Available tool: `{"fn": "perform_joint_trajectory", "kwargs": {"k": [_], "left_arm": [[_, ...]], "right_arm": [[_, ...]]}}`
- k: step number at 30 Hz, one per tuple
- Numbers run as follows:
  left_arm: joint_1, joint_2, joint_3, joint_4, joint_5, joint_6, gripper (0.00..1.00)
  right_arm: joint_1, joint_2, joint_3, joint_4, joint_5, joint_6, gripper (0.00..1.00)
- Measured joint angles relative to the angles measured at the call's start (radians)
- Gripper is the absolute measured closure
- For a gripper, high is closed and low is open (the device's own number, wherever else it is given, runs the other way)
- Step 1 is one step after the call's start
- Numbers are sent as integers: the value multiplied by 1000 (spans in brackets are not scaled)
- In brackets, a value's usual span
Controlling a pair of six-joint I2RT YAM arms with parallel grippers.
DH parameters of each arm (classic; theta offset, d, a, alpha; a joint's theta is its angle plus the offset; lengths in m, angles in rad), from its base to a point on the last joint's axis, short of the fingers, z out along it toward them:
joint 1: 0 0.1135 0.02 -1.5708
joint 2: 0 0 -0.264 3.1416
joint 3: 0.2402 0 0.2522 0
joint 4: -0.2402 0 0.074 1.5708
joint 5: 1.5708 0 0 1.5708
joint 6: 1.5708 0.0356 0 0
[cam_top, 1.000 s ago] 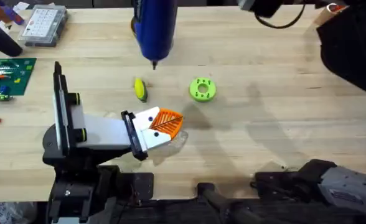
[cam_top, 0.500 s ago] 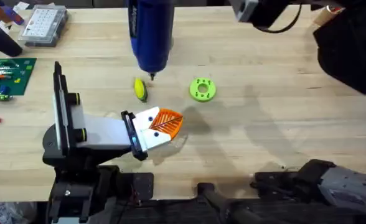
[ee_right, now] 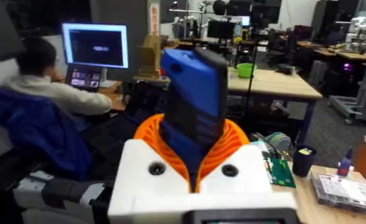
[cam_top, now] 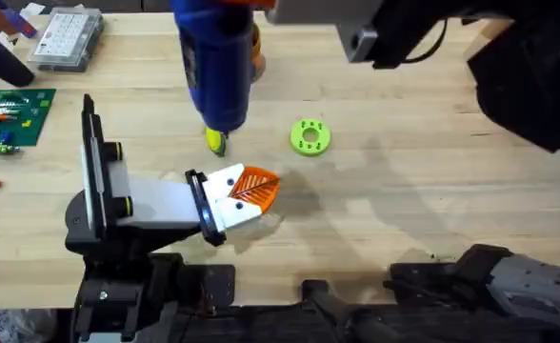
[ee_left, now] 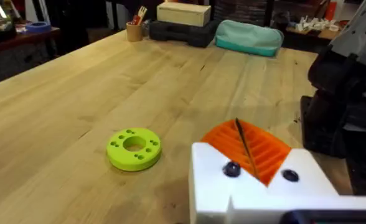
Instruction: Pick up the gripper from the table and insert it into the empty holder that is missing its gripper. Then pick up a screw, insert it into the mounting hole, and use the screwdriver to tighten it. Finally, clean up the table by picking up the vegetable and placing it into the bucket.
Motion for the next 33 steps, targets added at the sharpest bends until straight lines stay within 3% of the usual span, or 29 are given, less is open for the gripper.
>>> {"fn": "perform_joint_trajectory", "kwargs": {"k": [12, 33], "left_arm": [[0, 0, 0, 0, 0, 0, 997], [0, 0, 0, 0, 0, 0, 997]], "right_arm": [[45, 17, -34, 2, -27, -65, 983], [49, 17, -80, -2, -29, -127, 983]]}}
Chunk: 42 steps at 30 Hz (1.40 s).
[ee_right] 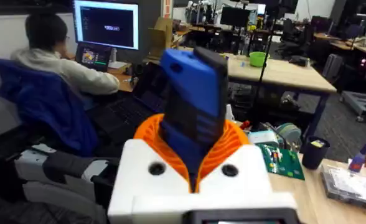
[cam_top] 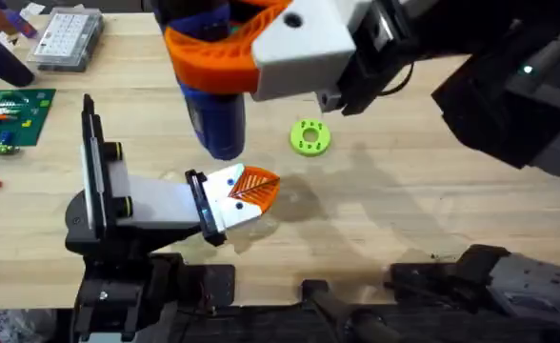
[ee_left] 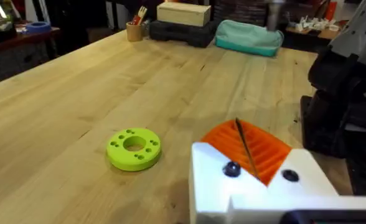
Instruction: Pick up the gripper from the table and insert it into the empty holder that is missing its gripper. Then pick up a screw, insert it into the mounting hole, and use the screwdriver to tighten it. Finally, clean up the table by picking up the vegetable and placing it into the bucket.
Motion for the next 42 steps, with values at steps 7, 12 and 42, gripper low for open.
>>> {"fn": "perform_joint_trajectory", "kwargs": {"k": [7, 12, 42], "left_arm": [[0, 0, 0, 0, 0, 0, 997], [0, 0, 0, 0, 0, 0, 997], [0, 0, 0, 0, 0, 0, 997]], "right_arm": [[16, 1, -4, 0, 0, -22, 983], [16, 13, -4, 1, 0, -29, 983], [43, 33, -42, -4, 0, -91, 983]]}}
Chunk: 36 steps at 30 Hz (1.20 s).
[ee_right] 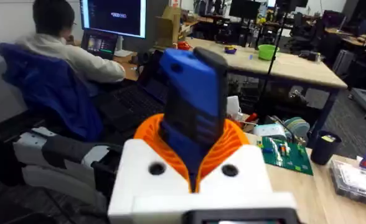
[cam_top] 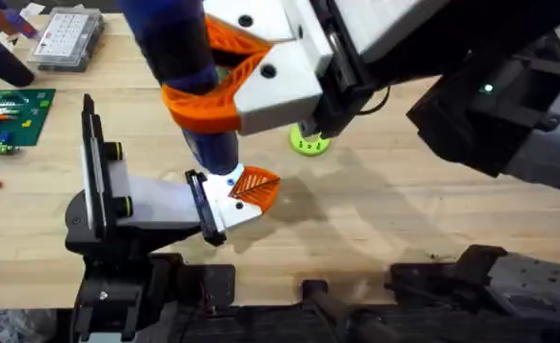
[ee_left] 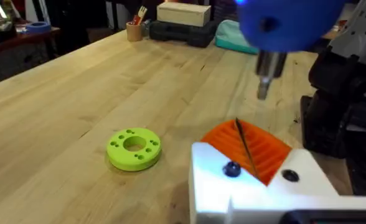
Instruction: Pick up the gripper from the table and insert it into the empty holder that is missing its gripper. Then pick up a screw, insert it into the mounting hole, and use the screwdriver to tighten it. Finally, clean up the table by picking up the vegetable and placing it into the bucket.
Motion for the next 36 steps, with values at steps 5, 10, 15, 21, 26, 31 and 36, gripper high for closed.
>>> {"fn": "perform_joint_trajectory", "kwargs": {"k": [5, 10, 15, 21, 26, 31, 36], "left_arm": [[0, 0, 0, 0, 0, 0, 997], [0, 0, 0, 0, 0, 0, 997], [0, 0, 0, 0, 0, 0, 997], [0, 0, 0, 0, 0, 0, 997], [0, 0, 0, 0, 0, 0, 997], [0, 0, 0, 0, 0, 0, 997], [0, 0, 0, 0, 0, 0, 997]], "right_arm": [[0, 0, -4, -1, 0, -13, 983], [0, 1, -8, -1, 0, -17, 983], [0, 21, -8, 3, 0, -20, 983], [0, 59, -9, -3, -3, -20, 983], [0, 65, -9, -6, -11, -21, 983], [0, 65, -9, -8, -12, -21, 983], [0, 65, -10, -5, -12, -20, 983]]}}
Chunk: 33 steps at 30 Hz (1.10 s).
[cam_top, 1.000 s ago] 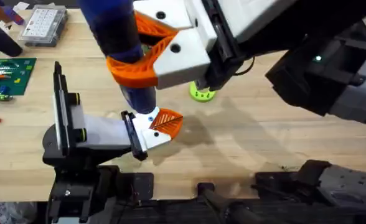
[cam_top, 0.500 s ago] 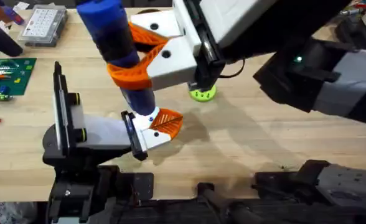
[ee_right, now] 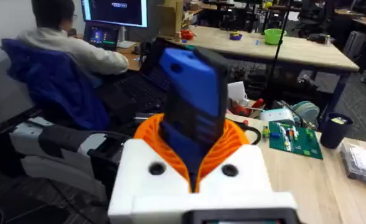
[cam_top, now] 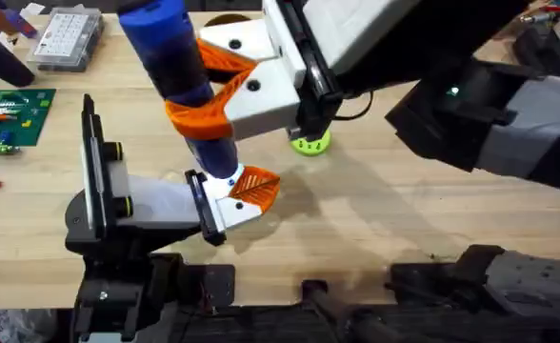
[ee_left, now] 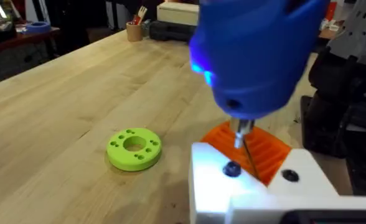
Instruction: Pick up the gripper from the table and insert it into the empty holder that is missing its gripper. Then pick up a screw, insert it into the mounting hole, and use the screwdriver to tighten it. Finally, clean up the table by picking up the vegetable and placing it into the bucket.
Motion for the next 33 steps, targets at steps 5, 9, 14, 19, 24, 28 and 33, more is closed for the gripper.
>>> {"fn": "perform_joint_trajectory", "kwargs": {"k": [5, 9, 14, 19, 24, 28, 33], "left_arm": [[0, 0, 0, 0, 0, 0, 997], [0, 0, 0, 0, 0, 0, 997], [0, 0, 0, 0, 0, 0, 997], [0, 0, 0, 0, 0, 0, 997], [0, 0, 0, 0, 0, 0, 997], [0, 0, 0, 0, 0, 0, 997], [0, 0, 0, 0, 0, 0, 997]], "right_arm": [[5, 0, -17, 26, 0, 2, 983], [5, 0, -31, 25, -2, 3, 983], [5, 0, -32, 14, -3, 3, 983], [5, 0, -32, 14, -3, 3, 983], [5, 0, -32, 14, -3, 0, 983], [6, 0, -32, 14, -3, -2, 983], [6, 0, -32, 14, -3, -5, 983]]}}
